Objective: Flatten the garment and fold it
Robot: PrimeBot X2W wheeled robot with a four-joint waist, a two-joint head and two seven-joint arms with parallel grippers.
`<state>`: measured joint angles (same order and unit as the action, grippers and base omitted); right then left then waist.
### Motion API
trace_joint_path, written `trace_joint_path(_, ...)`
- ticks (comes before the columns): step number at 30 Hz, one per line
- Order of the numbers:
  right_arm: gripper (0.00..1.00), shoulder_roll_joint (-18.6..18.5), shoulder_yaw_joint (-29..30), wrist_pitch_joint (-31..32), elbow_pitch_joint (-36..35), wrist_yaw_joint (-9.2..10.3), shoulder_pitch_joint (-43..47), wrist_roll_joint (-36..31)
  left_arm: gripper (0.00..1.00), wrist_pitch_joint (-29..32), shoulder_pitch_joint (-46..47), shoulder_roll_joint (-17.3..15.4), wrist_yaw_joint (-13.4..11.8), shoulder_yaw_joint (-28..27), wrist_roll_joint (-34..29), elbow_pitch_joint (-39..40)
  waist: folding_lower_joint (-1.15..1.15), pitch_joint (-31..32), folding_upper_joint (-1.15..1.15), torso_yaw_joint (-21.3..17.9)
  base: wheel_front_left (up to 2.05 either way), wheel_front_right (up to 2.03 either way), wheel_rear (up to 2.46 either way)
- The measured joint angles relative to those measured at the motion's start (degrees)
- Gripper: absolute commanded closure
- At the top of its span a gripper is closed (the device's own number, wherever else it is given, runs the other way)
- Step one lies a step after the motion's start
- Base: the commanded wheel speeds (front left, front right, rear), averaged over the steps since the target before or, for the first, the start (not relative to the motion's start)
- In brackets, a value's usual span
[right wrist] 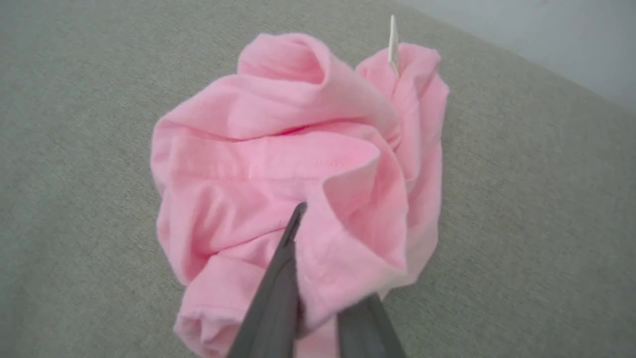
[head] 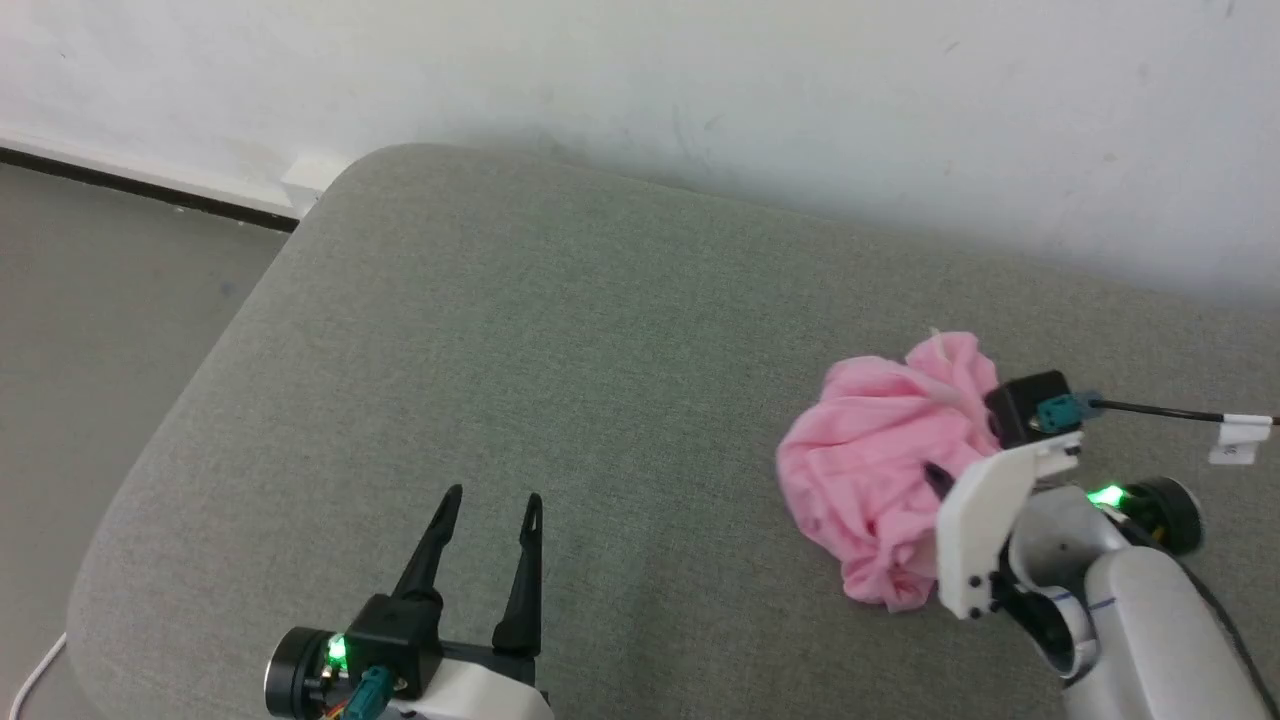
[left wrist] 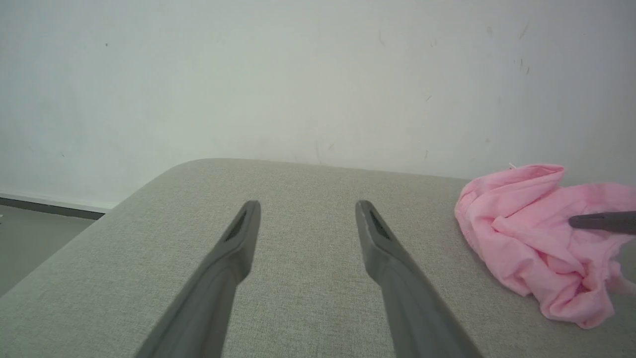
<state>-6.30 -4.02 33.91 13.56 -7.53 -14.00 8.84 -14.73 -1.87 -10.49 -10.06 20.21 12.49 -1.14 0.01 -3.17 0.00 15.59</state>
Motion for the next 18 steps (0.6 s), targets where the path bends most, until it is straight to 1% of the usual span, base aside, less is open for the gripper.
trace_joint_path(3,1.0,0.2,-4.66,-2.43,-2.98,0.0,-0.96,3.61,0.0,0.01,-0.02,0.16,0.43,-0.59,-0.09,-0.35,0.0,0.28,0.0,-0.5,0.0,0.0,0.0)
trace_joint_path(5,1.0,0.78,-6.59,-3.93,-5.91,0.0,-2.18,6.82,0.0,0.01,-0.05,0.24,0.68,-0.91,-0.19,-0.49,-0.01,0.65,0.0,-1.16,0.0,0.0,0.0)
trace_joint_path(8,1.0,1.99,-6.65,-5.45,-10.6,-0.01,-4.17,11.52,0.0,0.01,-0.1,0.42,1.03,-1.26,-0.47,-0.55,0.0,1.33,0.0,-2.48,0.0,0.0,0.0)
trace_joint_path(10,1.0,2.74,-4.54,-6.0,-13.14,-0.01,-4.65,14.39,0.0,0.01,-0.11,0.54,1.46,-1.52,-0.48,-0.56,-0.01,1.79,0.01,-3.44,0.0,0.0,0.0)
trace_joint_path(13,1.0,3.24,1.23,-6.45,-15.37,-0.01,-4.33,17.19,0.0,0.0,-0.13,0.74,1.98,-2.08,-0.48,-0.55,-0.01,2.34,0.01,-5.07,0.0,0.0,0.0)
trace_joint_path(16,1.0,3.25,8.71,-6.39,-14.12,-0.01,-0.84,17.69,0.0,0.0,-0.45,0.94,2.23,-2.27,-0.49,-0.63,-0.01,2.77,0.01,-6.76,0.0,0.0,0.0)
trace_joint_path(18,1.0,3.22,13.0,-6.5,-11.28,-0.01,3.3,17.29,0.0,0.0,-0.56,1.02,2.53,-2.34,-0.51,-0.89,-0.01,2.91,0.01,-7.84,0.0,0.0,0.0)
